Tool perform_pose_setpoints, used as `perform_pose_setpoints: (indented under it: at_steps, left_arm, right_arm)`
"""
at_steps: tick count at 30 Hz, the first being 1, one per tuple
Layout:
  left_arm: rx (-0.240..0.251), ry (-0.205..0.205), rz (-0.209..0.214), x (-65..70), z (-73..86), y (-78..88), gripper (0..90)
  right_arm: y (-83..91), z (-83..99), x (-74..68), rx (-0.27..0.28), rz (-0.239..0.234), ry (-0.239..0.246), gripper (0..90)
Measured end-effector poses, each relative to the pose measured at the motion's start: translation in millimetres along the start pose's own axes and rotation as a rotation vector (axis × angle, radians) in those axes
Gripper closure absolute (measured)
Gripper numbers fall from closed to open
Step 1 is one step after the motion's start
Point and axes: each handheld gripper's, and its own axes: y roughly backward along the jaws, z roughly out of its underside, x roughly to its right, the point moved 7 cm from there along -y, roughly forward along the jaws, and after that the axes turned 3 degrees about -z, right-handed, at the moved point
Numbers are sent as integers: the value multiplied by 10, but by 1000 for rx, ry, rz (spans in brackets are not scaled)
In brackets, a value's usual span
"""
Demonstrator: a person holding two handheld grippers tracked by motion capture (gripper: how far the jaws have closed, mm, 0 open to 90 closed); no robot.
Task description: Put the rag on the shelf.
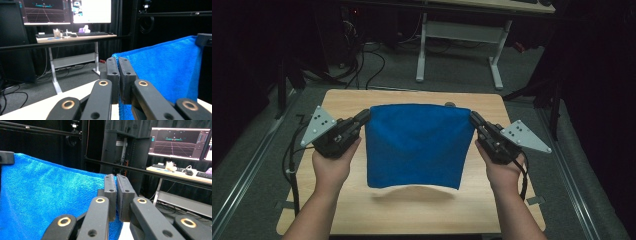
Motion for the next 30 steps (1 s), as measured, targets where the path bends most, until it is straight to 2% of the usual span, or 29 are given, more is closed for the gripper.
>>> perform_pose_setpoints:
  at_steps: [4,6,9,11,13,14,15,17,18,19,21,22,26,30]
  left_arm:
    - [-29,-19,-17,-102,-43,-167,883]
    - [-25,-26,-25,-168,-69,-242,883]
    - [-32,-24,-34,-239,-87,-335,883]
    - [-40,-16,-45,-332,-101,-462,883]
    - [-47,-9,-52,-397,-106,-543,883]
    - [-47,-9,-52,-397,-106,-543,883]
    - [-52,-15,-56,-427,-107,-591,883]
    - [-57,-33,-68,-478,-112,-692,883]
    - [-57,-33,-68,-478,-112,-692,883]
    - [-58,-45,-74,-506,-127,-765,883]
    - [-55,-48,-79,-518,-136,-793,883]
    - [-58,-59,-88,-563,-169,-881,883]
    - [-69,-70,-105,-627,-199,-998,883]
    - [-65,-98,-152,-722,-234,-1145,883]
  right_arm:
    - [-79,-60,114,-4,13,-4,878]
    - [-129,-95,169,1,15,-15,879]
    - [-228,-135,250,-4,24,-17,879]
    - [-309,-150,312,-5,34,-20,879]
    - [-387,-162,379,-7,39,-37,879]
    - [-387,-162,379,-7,39,-37,879]
    - [-466,-170,453,-12,47,-45,879]
    - [-526,-171,497,-21,54,-49,879]
    - [-526,-171,497,-21,54,-49,879]
    - [-598,-180,551,-28,63,-42,880]
    - [-641,-191,588,-29,67,-42,880]
    - [-686,-202,625,-34,73,-38,880]
    - [-772,-221,690,-44,78,-33,880]
    - [-952,-218,796,-54,81,-51,880]
